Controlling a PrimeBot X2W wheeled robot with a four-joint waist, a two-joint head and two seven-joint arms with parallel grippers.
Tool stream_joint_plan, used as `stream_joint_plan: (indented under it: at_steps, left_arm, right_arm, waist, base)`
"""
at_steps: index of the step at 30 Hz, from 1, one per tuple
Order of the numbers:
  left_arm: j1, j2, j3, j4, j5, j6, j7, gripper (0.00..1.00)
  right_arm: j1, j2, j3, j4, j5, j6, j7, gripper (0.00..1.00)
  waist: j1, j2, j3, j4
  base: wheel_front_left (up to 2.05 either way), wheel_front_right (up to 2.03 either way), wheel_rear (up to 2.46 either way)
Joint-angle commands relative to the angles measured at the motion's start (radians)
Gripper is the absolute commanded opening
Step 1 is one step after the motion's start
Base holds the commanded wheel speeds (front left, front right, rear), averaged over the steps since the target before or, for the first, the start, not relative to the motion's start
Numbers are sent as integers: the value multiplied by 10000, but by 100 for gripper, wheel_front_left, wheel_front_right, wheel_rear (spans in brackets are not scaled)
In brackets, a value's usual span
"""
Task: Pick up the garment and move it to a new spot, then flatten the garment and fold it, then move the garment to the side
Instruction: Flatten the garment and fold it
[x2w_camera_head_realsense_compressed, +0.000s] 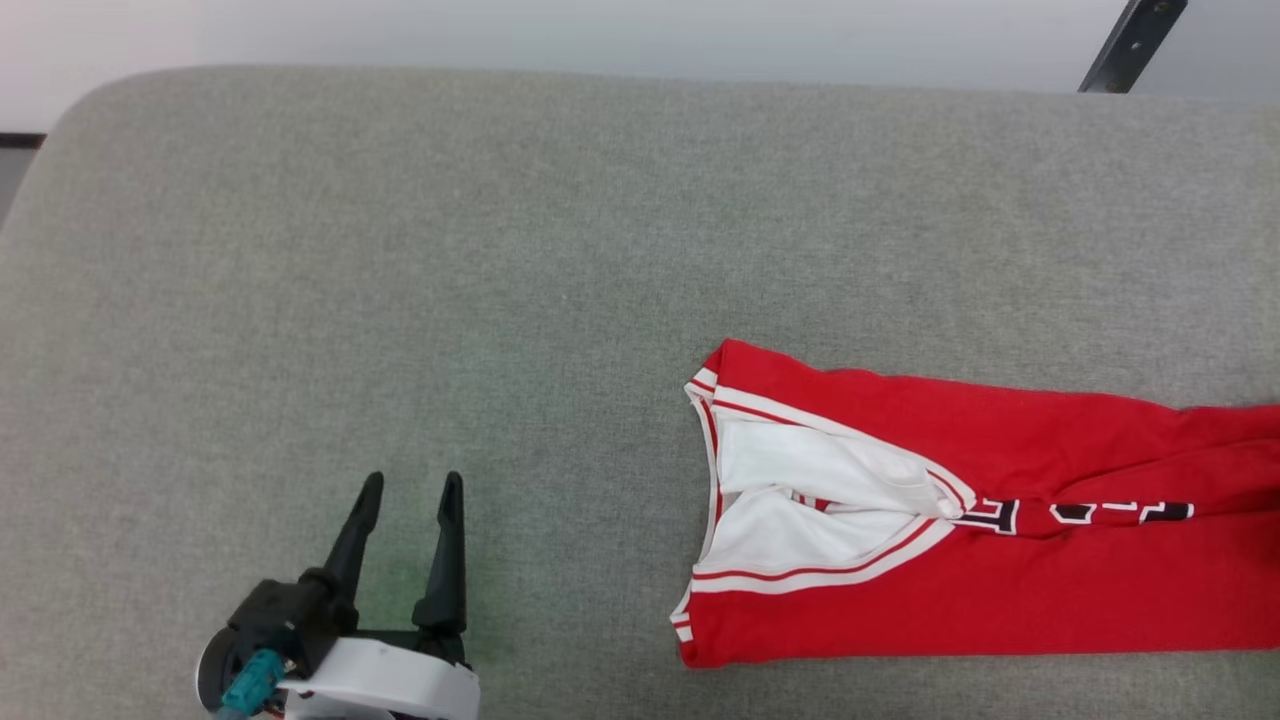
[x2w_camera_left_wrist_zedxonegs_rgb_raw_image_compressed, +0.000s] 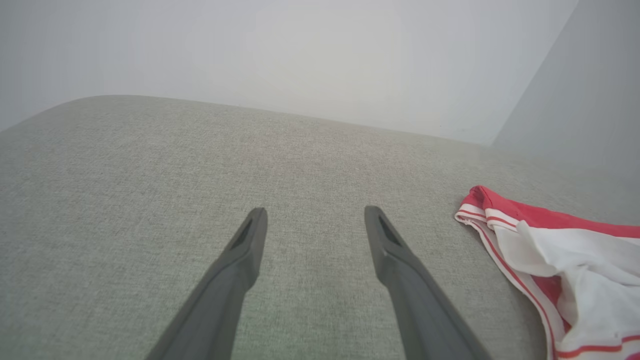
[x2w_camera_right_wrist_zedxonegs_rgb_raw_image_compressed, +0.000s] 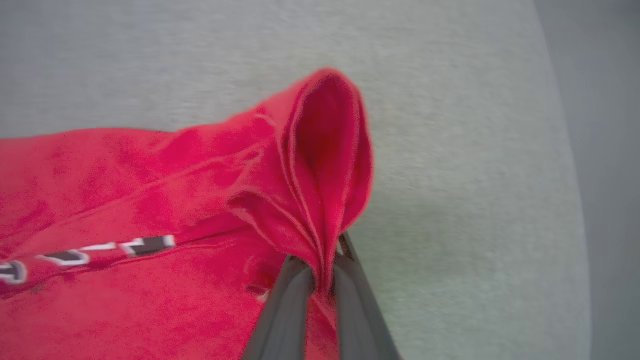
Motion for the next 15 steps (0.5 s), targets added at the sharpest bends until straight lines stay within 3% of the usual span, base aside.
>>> stream_joint_plan:
  at_steps: [1,3,9,15]
  left_arm:
    - [75,-19,24,1,100,-44,3,100]
    - [170,-29,31,16,80,-50,3,100]
    - [245,-53,-117,71,-73,-70,3,100]
    - [48,-55,-429,45,-513,-64,3,100]
  right_arm:
    - [56,210,277,-295,116,-11,75,0]
    - [105,393,820,-1142,385,-11,307,0]
    - [-184,1786,2868,-3351,1662,-11,1522,0]
    - [-747,2833,4782,-3660,1898,-11,1583,0]
  waist:
    - [0,0,-127,-79]
    - [0,0,-213,-128]
    - [0,0,-327,-109]
    - [0,0,-215,272]
  base:
    - [0,0,0]
    - [0,0,0]
    - [0,0,0]
    - [0,0,0]
